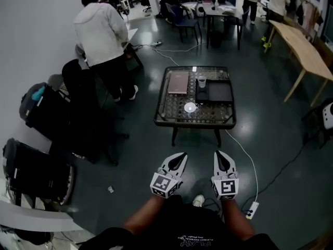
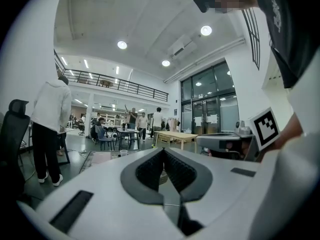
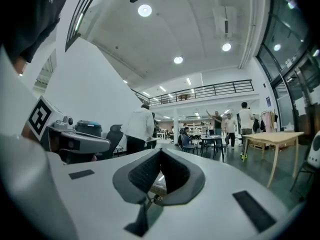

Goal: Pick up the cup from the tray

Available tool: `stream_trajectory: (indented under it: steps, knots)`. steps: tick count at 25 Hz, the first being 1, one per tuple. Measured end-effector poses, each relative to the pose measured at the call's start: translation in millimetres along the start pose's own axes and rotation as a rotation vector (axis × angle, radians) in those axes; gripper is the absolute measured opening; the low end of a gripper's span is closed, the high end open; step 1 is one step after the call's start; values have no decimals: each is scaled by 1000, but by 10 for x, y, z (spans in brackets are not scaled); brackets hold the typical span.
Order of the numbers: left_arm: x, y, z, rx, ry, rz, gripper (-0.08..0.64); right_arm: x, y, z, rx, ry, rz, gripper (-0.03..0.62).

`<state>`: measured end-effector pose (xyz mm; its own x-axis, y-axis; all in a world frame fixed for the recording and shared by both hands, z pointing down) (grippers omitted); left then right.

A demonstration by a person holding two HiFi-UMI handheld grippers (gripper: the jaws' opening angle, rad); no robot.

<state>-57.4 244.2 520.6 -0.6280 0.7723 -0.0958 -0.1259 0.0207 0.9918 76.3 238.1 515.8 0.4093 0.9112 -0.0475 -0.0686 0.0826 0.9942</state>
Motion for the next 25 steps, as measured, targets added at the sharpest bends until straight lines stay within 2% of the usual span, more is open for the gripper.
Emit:
stream_trajectory:
  steps: [14,25]
  knots:
    - [-337,16,-108,15,16,8,9,-264,56,208,2,-7,1,9]
    - [-853,27,-718,29,32,18,9,-999,52,371,16,-1,-24,9]
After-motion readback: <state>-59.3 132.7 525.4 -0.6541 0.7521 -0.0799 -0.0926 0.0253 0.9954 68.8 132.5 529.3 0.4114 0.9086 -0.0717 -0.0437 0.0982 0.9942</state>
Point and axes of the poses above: the fingertips, and each gripper's own axes: x backward along the fingers, z to its right, y out of its underside, the point moved 1 cm from there along x, backward along the fingers, and after that the axes turned 7 degrees about -x, right-handed, at the moved point
